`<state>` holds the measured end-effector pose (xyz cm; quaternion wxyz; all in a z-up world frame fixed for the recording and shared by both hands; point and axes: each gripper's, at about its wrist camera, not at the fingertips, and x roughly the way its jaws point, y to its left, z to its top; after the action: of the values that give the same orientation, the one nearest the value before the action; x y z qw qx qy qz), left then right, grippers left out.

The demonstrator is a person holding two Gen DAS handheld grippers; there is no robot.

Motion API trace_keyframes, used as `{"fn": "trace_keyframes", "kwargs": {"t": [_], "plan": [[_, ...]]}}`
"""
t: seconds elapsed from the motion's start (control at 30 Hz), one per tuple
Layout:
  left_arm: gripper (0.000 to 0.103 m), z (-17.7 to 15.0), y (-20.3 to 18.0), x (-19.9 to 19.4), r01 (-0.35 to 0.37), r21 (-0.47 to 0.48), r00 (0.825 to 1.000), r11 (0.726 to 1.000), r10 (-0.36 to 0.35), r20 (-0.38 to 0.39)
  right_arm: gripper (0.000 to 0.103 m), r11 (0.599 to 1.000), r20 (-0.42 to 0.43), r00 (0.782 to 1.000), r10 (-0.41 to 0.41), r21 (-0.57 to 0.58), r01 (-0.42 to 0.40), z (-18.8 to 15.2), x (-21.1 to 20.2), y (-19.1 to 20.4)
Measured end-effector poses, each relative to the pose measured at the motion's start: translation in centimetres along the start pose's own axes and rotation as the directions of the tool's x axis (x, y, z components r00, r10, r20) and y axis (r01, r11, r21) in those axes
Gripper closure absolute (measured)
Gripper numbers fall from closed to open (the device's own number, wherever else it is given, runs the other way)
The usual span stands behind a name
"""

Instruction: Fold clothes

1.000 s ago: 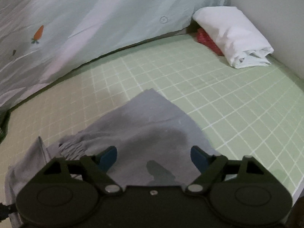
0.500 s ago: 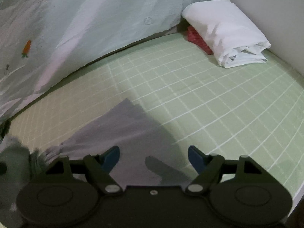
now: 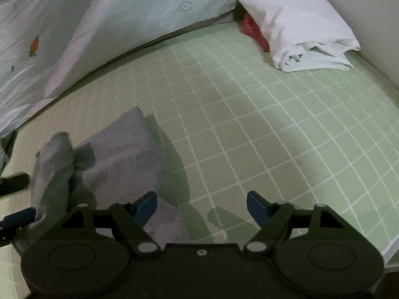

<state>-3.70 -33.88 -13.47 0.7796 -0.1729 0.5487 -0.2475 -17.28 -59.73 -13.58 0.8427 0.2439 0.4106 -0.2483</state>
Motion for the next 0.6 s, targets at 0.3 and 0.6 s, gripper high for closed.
{"fn": "trace_keyframes", "kwargs": {"t": [0.3,0.6], "plan": [[0.027,0.8,2.5,-4.5,-0.193,-0.045,0.973,0.98,0.197,0.123,0.023,0.991,0.042,0.991,0.131,0.029,-0.132,0.5,-0.4,3.2],[0.023,2.0,5.9,-2.3,-0.286,-0.08,0.957,0.955,0.288,0.02,0.024,0.975,0.028,0.975,0.221,0.034,-0.222,0.6,-0.7,7.6]]}}
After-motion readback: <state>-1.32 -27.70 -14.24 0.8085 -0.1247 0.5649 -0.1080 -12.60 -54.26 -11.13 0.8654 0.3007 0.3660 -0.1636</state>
